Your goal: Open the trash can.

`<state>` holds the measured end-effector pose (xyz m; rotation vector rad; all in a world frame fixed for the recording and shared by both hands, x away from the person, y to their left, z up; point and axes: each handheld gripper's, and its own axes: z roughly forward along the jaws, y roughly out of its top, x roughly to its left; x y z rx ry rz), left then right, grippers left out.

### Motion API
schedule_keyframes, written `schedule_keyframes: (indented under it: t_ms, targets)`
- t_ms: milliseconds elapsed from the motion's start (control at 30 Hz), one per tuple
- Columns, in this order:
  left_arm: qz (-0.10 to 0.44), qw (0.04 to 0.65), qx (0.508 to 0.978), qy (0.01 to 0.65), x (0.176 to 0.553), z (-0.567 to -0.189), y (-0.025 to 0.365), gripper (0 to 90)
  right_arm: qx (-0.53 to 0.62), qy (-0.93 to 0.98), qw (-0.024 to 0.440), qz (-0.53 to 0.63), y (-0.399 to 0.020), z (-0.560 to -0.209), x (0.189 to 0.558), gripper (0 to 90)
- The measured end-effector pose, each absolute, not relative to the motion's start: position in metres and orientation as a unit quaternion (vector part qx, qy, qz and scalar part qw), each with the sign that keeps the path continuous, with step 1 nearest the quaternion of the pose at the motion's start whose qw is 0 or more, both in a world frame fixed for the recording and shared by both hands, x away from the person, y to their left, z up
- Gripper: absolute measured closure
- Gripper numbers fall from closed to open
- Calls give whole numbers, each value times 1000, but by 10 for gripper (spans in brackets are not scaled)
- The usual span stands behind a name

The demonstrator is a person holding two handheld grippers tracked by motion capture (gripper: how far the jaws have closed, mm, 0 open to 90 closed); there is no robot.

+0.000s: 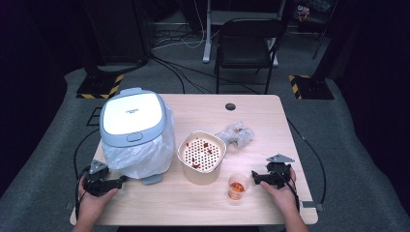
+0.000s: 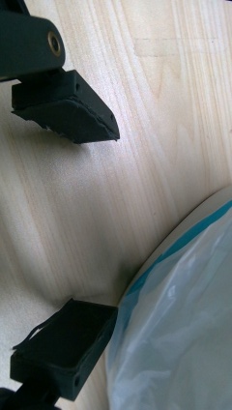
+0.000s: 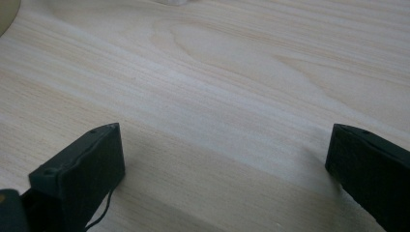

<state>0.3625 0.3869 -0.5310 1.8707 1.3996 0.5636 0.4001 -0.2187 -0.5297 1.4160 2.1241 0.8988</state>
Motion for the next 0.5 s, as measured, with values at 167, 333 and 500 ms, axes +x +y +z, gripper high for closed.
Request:
schedule_keyframes:
  t_ms: [167, 333, 500]
  targets:
    - [235, 362, 714, 552, 360, -531, 388, 263, 511, 766, 216, 324, -219, -530, 400, 0]
    - [237, 358, 714, 553, 360, -531, 387, 273, 511, 766, 217, 324, -219, -530, 400, 0]
    - [250, 344, 717, 552, 360, -531, 385, 278, 511, 766, 217, 324, -219, -530, 400, 0]
